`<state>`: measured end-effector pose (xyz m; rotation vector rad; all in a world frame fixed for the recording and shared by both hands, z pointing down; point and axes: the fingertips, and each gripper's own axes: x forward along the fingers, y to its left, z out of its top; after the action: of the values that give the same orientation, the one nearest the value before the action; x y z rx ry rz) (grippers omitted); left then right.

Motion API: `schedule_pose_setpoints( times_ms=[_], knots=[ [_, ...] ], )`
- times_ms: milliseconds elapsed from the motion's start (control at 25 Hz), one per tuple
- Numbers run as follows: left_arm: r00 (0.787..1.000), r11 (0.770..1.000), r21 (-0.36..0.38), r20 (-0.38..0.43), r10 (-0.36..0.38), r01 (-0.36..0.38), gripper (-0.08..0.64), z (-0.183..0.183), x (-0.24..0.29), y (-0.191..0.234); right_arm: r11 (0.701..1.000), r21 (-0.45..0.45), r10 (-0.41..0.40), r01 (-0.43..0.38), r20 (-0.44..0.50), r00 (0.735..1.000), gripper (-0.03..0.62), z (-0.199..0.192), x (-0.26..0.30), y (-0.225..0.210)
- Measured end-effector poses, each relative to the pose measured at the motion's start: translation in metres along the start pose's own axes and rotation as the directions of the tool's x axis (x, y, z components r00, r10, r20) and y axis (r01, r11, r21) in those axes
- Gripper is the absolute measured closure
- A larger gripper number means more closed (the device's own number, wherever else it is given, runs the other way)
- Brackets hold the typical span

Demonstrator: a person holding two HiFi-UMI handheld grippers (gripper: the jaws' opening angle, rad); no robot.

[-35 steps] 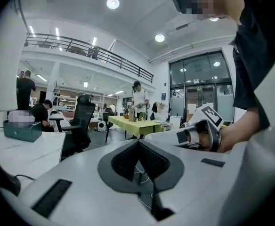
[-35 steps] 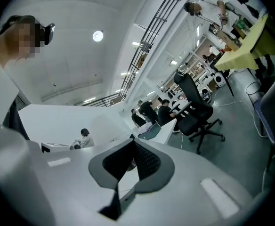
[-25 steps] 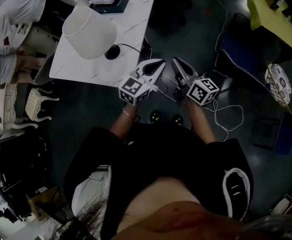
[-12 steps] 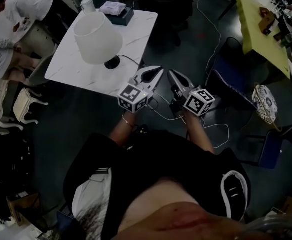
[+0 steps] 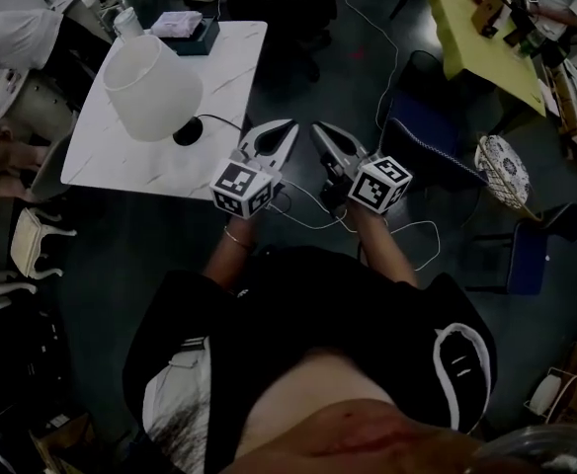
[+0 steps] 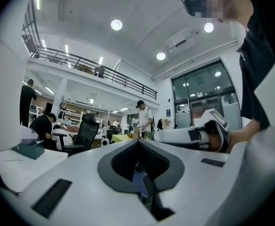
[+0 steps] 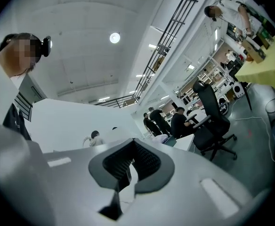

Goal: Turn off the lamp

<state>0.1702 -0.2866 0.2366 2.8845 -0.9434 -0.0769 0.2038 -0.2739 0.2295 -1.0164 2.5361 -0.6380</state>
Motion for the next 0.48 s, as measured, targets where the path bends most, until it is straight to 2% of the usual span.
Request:
schedule_pose_setpoints(
  times_ms=[480],
  knots=[
    [0.998, 0.998, 0.014, -0.004, -0.059, 0.059, 0.554, -0.001, 0.012, -0.013, 1.000, 0.003, -0.004, 0.004, 0.031, 1.000, 0.592, 0.007, -0.011, 0.001]
  ],
)
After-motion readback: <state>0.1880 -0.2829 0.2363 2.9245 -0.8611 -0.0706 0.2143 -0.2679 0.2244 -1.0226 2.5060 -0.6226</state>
